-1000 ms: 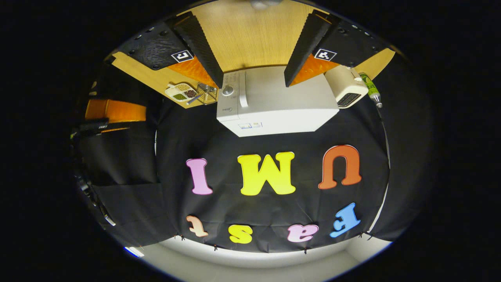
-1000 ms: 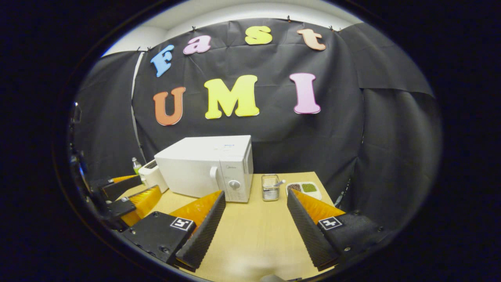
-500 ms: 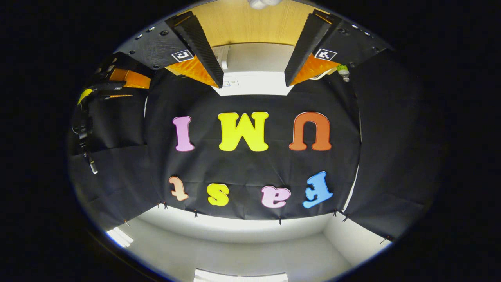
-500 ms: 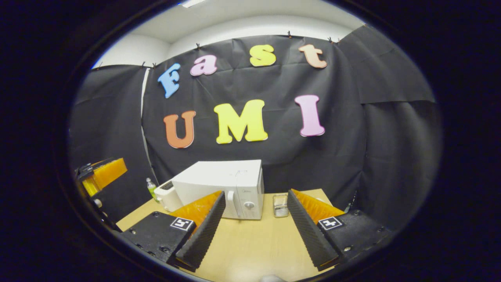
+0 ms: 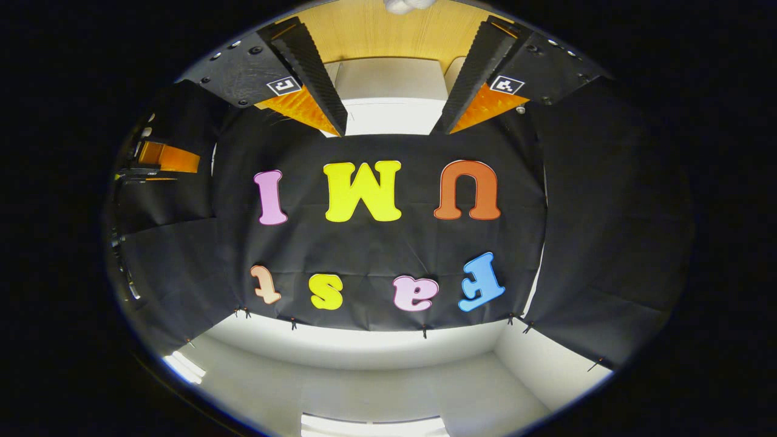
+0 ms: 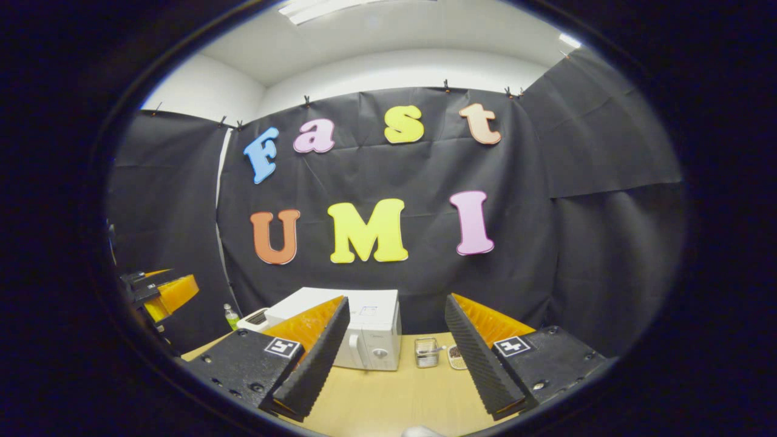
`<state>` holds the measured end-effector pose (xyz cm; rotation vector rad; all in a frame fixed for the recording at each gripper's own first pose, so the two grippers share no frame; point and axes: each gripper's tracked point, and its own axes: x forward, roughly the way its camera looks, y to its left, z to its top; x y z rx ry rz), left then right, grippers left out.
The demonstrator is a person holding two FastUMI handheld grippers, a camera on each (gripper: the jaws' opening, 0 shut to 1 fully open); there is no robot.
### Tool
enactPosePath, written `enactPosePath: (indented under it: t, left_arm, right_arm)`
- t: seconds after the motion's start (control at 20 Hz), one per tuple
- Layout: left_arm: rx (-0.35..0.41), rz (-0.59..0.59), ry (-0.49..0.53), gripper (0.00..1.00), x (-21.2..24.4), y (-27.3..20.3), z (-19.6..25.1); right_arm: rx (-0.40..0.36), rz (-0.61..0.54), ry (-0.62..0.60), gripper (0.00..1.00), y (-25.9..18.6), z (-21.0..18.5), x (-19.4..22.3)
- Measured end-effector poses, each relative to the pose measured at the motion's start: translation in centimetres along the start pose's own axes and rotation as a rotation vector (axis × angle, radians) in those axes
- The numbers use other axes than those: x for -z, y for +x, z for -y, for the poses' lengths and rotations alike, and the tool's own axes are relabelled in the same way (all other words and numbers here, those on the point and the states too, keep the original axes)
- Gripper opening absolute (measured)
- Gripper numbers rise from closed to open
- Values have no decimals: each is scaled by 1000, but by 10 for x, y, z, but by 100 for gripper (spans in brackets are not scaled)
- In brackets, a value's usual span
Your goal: Open the microwave oven with the left hand, put the food in, and close the microwave oven.
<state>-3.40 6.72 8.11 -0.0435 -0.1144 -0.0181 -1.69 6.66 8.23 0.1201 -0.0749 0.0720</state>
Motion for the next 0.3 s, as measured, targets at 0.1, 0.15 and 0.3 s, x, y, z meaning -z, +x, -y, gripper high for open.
enactPosePath:
  t: [0.1, 0.15, 0.3]
  left_arm:
    - [4, 3, 1, 96, 0, 4, 1]
    - [8, 1, -1, 96, 2, 7, 1]
    - [5, -5, -10, 87, 5, 12, -2]
  right_arm:
    - [3, 0, -4, 100, 0, 0, 0]
    - [5, 0, -4, 100, 2, 1, 0]
    - [11, -13, -4, 91, 6, 2, 3]
